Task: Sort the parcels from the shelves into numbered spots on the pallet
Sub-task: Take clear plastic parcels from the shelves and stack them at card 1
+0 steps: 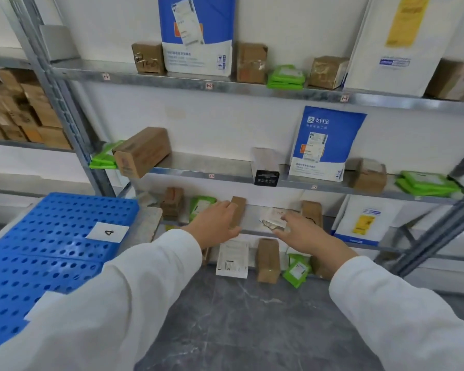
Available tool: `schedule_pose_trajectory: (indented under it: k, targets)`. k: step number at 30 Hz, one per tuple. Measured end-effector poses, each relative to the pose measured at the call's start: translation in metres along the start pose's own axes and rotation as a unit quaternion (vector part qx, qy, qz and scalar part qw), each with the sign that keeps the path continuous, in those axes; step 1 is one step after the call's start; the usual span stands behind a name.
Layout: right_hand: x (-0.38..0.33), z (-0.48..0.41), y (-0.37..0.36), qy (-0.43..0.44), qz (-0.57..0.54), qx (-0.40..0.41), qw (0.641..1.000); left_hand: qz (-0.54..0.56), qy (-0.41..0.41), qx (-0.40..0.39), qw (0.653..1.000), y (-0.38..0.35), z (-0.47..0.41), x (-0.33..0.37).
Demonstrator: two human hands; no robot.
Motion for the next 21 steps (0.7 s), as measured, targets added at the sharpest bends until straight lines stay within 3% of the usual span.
schedule_pose_trajectory:
  k: [13,21]
  targets:
    - [0.062,-0.111,-0.044,-0.048,-0.014,-0.057,0.997,0.014,-0.026,-0.084,0.996,-0.091,-0.135,-0.015]
    - [0.102,-0.175,-0.048,-0.045,-0.032,-0.095,0.994,0.026,0.008,-0.124,0.992,-0.115,-0.205,-0.011]
Point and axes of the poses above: each hand's wrist, its own z-axis away from the middle knuckle, its own y-axis out of the back of the hand, x = y × z, the point moved 5 cm from there along -z, towards the middle knuckle
